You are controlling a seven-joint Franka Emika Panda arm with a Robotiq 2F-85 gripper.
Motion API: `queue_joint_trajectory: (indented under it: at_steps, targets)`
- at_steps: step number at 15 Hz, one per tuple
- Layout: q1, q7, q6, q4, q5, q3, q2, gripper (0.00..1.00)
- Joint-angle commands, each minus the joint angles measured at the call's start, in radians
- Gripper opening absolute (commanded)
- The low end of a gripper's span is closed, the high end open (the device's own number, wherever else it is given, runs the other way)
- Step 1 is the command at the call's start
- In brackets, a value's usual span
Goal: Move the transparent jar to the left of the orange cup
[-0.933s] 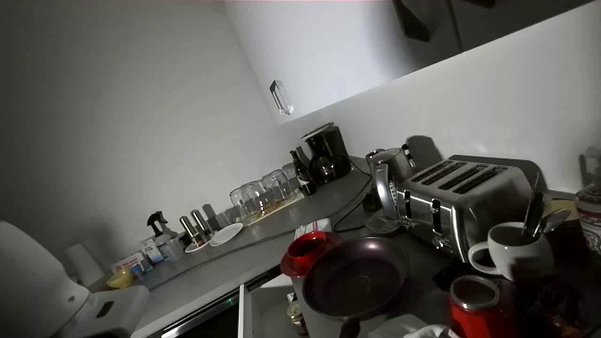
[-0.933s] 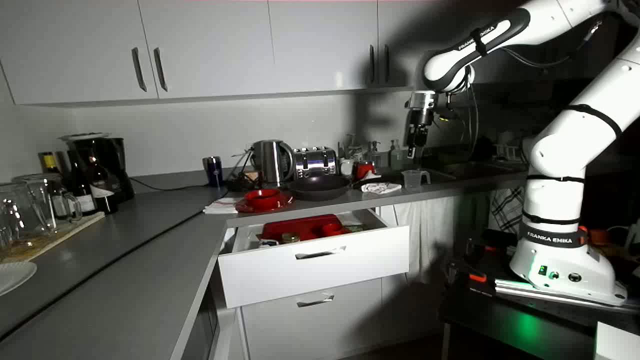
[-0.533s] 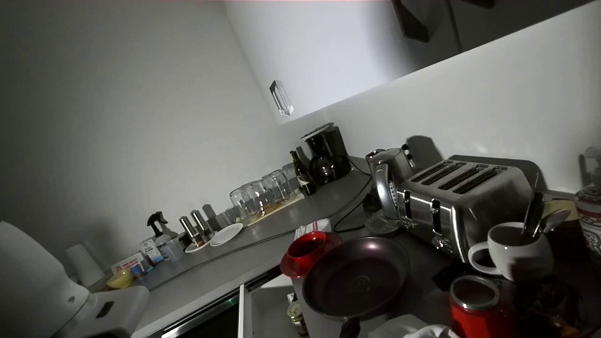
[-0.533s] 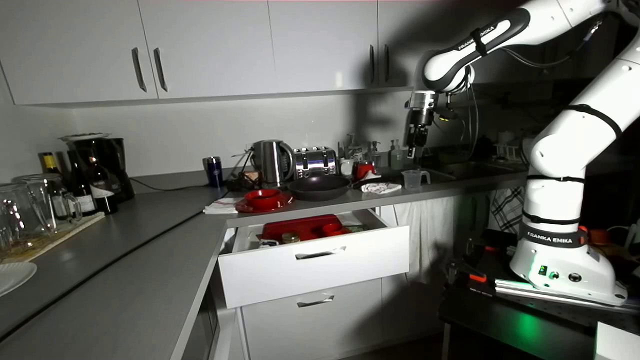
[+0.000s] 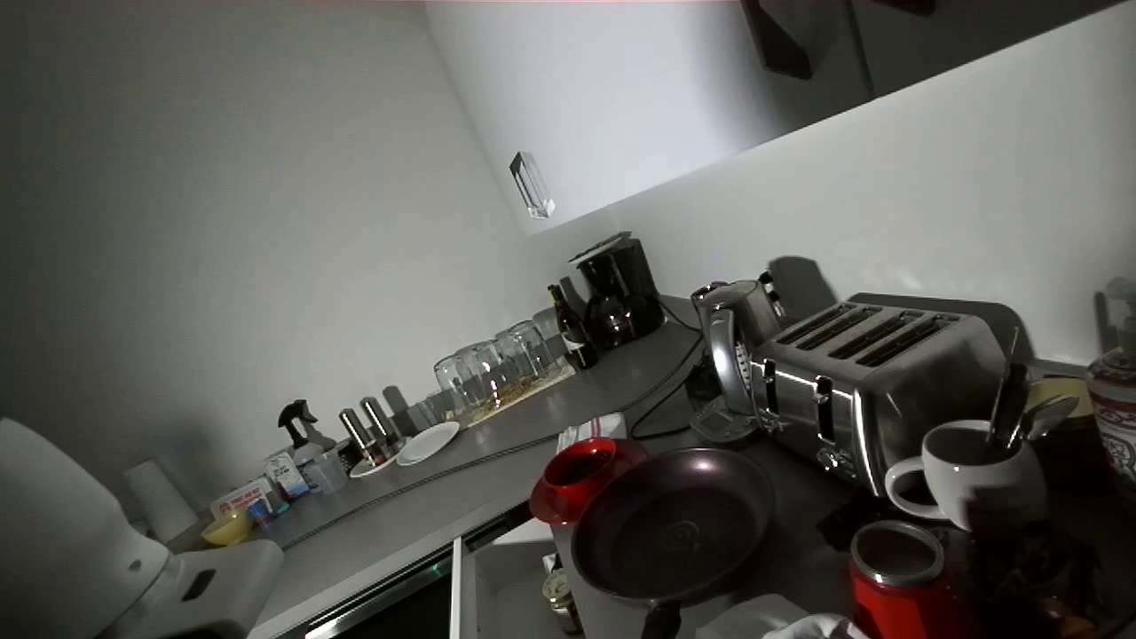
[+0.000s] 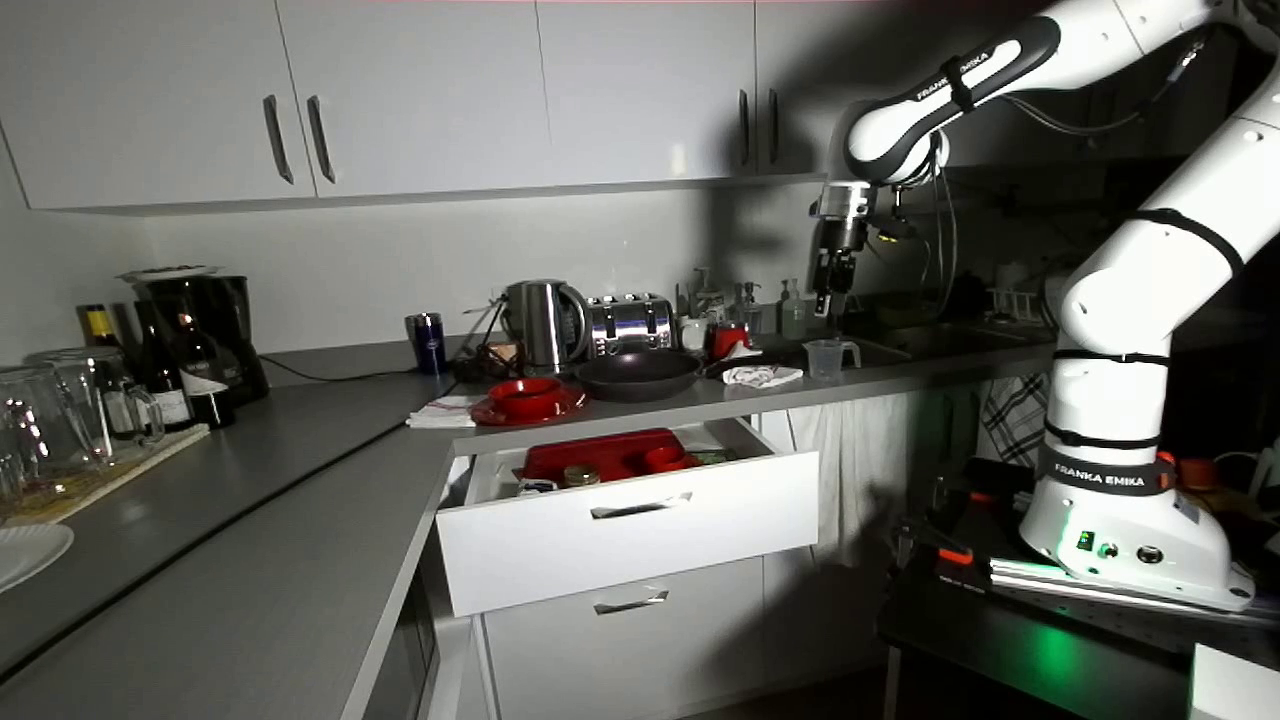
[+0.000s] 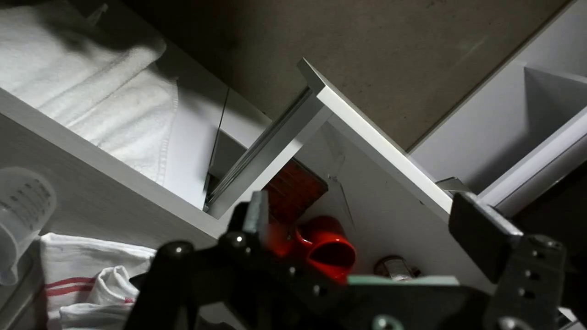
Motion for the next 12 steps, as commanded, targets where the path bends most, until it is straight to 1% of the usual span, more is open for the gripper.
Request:
queue_joint_trajectory:
  at_steps: [1, 2, 4, 7, 12]
  targets:
    - [-0.011, -0.005, -0.003, 0.002, 0.007, 0.01, 0.001, 1.0]
    - [-0.017, 0.008, 0.019, -0.002, 0.004, 0.015, 0.009, 1.0]
    - [-0.026, 0.027, 0.025, 0.008, 0.013, 0.011, 0.028, 1.0]
    - [-0.053, 0.068, 0.059, 0.03, 0.024, -0.002, 0.061, 1.0]
    - [-0.11, 0.139, 0.113, 0.098, 0.089, -0.051, 0.118, 1.0]
